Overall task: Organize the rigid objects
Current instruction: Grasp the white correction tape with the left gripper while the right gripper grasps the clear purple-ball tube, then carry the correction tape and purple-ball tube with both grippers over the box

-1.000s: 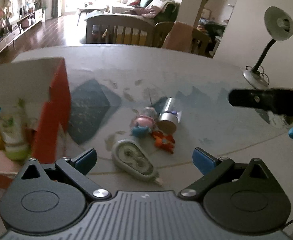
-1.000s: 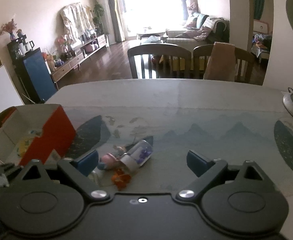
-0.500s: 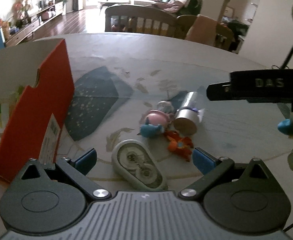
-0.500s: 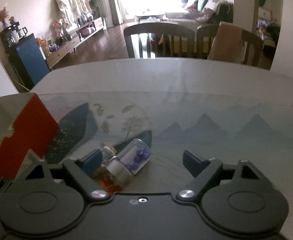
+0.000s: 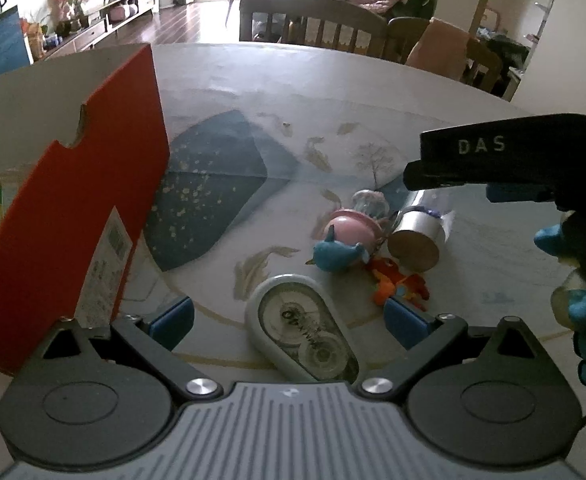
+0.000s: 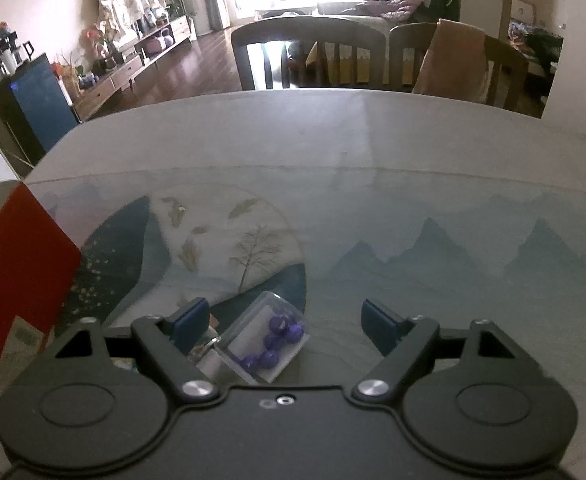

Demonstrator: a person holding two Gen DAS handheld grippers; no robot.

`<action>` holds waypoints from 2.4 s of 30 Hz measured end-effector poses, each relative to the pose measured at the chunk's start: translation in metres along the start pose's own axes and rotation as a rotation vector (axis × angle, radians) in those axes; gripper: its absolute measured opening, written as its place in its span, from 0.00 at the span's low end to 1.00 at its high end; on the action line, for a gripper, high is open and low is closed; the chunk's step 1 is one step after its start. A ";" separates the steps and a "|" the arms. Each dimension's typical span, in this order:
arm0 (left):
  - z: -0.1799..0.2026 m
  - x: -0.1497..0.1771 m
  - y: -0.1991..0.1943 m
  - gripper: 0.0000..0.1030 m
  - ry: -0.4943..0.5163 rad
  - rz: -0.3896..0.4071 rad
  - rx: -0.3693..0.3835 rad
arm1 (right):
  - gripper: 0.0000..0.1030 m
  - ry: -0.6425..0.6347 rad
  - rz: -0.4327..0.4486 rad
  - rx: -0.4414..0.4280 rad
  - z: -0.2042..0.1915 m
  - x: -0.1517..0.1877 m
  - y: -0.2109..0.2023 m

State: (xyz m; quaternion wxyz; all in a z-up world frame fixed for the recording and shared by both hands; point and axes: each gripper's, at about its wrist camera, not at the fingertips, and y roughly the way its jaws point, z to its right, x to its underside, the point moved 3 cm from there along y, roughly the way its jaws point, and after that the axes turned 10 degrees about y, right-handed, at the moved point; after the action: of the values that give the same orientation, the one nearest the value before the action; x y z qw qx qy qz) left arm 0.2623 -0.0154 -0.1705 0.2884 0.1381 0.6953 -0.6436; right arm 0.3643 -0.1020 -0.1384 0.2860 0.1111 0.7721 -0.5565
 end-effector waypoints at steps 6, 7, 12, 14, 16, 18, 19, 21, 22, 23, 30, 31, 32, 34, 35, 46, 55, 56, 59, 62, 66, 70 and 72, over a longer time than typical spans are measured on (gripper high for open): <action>-0.005 0.003 0.008 0.98 -0.023 -0.021 -0.009 | 0.76 -0.005 -0.026 0.017 0.001 0.001 0.014; -0.006 0.003 0.009 0.98 -0.024 -0.023 -0.008 | 0.76 -0.009 -0.031 0.019 0.001 0.001 0.016; -0.003 0.003 0.013 0.93 -0.007 -0.031 -0.007 | 0.75 -0.009 -0.041 0.010 0.006 0.003 0.016; -0.003 0.003 0.013 0.93 0.003 -0.030 -0.009 | 0.75 -0.013 -0.049 0.011 0.009 0.005 0.016; -0.002 0.004 0.013 0.92 0.010 -0.029 -0.014 | 0.74 -0.012 -0.058 0.014 0.012 0.008 0.016; -0.001 0.005 0.012 0.88 0.028 -0.027 -0.029 | 0.74 -0.009 -0.060 0.002 0.014 0.010 0.015; 0.000 0.005 0.012 0.88 0.034 -0.028 -0.030 | 0.74 -0.010 -0.061 -0.002 0.014 0.010 0.014; 0.001 0.006 0.012 0.88 0.044 -0.026 -0.030 | 0.72 -0.018 -0.061 0.000 0.014 0.013 0.011; 0.001 0.006 0.011 0.88 0.046 -0.025 -0.031 | 0.69 -0.029 -0.066 0.007 0.013 0.016 0.010; 0.001 0.006 0.011 0.87 0.048 -0.024 -0.033 | 0.65 -0.041 -0.073 0.009 0.014 0.020 0.010; 0.001 0.006 0.006 0.60 0.064 -0.003 -0.045 | 0.38 -0.081 -0.058 0.019 0.019 0.030 0.001; 0.001 0.007 0.005 0.60 0.062 -0.003 -0.042 | 0.38 -0.078 -0.061 0.016 0.020 0.030 0.001; 0.000 0.007 0.005 0.59 0.060 -0.002 -0.038 | 0.38 -0.076 -0.063 0.014 0.020 0.031 0.000; 0.001 0.008 0.004 0.58 0.064 -0.004 -0.030 | 0.38 -0.076 -0.059 0.011 0.022 0.033 -0.004; 0.001 0.008 0.003 0.57 0.063 -0.005 -0.028 | 0.38 -0.076 -0.055 0.008 0.023 0.033 -0.007; -0.001 0.014 -0.016 0.53 0.042 0.009 0.037 | 0.38 -0.066 -0.046 -0.083 0.025 0.042 -0.060; -0.008 0.015 -0.050 0.52 0.005 0.045 0.120 | 0.38 -0.073 -0.055 -0.123 0.016 0.054 -0.104; -0.008 0.014 -0.055 0.52 0.003 0.050 0.131 | 0.38 -0.077 -0.054 -0.125 0.015 0.055 -0.109; -0.010 0.013 -0.066 0.52 0.003 0.071 0.153 | 0.38 -0.080 -0.045 -0.134 0.010 0.057 -0.121; -0.015 0.012 -0.077 0.52 -0.008 0.091 0.174 | 0.38 -0.072 -0.028 -0.145 0.005 0.058 -0.132; -0.025 0.007 -0.093 0.52 -0.017 0.120 0.197 | 0.38 -0.074 -0.007 -0.156 -0.006 0.059 -0.146; -0.036 -0.002 -0.108 0.52 -0.017 0.147 0.214 | 0.38 -0.076 0.015 -0.158 -0.020 0.056 -0.157; -0.044 -0.006 -0.116 0.52 -0.013 0.154 0.219 | 0.38 -0.078 0.026 -0.158 -0.029 0.055 -0.161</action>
State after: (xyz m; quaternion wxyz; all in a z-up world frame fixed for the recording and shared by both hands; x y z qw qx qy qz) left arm 0.1924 0.0128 -0.0725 0.3245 0.2174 0.6065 -0.6925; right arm 0.2318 -0.1403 -0.0352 0.3311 0.0763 0.8003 -0.4941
